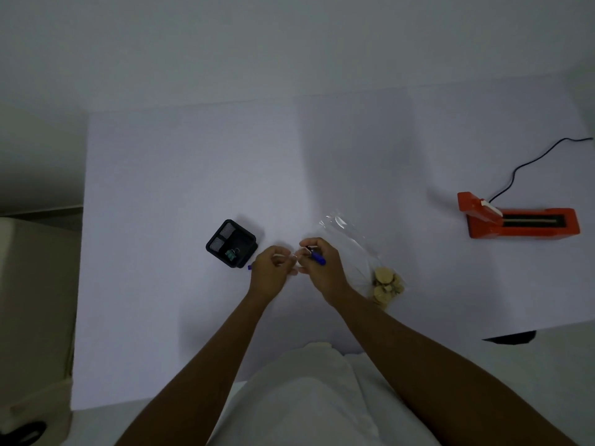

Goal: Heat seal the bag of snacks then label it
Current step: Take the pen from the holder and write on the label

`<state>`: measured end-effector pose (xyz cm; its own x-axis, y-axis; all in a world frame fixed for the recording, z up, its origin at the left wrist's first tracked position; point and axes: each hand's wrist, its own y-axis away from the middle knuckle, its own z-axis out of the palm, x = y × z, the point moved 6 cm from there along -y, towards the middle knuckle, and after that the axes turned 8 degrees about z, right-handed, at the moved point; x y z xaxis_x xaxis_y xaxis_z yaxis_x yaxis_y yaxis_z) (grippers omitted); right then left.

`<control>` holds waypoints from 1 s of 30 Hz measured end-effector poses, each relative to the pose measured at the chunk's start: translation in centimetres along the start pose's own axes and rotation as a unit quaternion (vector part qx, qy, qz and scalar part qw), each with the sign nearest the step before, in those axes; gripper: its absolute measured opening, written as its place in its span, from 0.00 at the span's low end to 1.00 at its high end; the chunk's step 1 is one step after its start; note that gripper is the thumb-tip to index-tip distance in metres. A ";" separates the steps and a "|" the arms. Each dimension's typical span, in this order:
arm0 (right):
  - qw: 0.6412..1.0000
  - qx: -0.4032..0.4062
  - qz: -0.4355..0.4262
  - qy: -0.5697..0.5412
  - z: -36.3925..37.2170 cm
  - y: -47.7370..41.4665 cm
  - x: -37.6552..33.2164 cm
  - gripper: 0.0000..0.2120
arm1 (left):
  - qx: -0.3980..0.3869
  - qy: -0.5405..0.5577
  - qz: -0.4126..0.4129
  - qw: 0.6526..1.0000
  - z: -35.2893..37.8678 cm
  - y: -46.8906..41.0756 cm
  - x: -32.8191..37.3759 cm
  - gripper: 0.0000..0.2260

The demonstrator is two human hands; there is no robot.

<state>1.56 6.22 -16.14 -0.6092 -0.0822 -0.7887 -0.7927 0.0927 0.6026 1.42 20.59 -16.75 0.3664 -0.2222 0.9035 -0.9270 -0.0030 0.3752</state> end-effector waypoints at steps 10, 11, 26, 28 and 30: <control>0.995 0.037 -0.050 0.079 -0.7 -0.5 0.3 0.10 | -0.067 -0.078 0.043 0.994 1.1 1.2 -0.2 0.12; 0.991 0.039 -0.070 0.103 -0.5 -0.3 0.0 0.09 | -0.063 -0.088 0.046 0.993 1.2 1.3 0.0 0.12; 0.976 0.036 -0.140 0.162 1.7 0.8 -1.2 0.19 | 0.031 -0.108 0.027 0.993 0.7 1.1 -0.2 0.09; 0.979 0.020 -0.131 0.155 2.3 0.9 -0.7 0.24 | 0.042 -0.091 -0.001 0.995 0.5 1.3 -0.7 0.08; 0.978 0.022 -0.131 0.163 2.8 0.7 -0.2 0.27 | 0.046 -0.088 -0.029 0.995 0.3 1.2 -1.2 0.09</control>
<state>1.17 9.04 -15.92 -0.3655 -0.4207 -0.8303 -0.9253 0.0670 0.3734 -0.15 20.57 -17.41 0.4070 -0.3870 0.8274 -0.9112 -0.1089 0.3973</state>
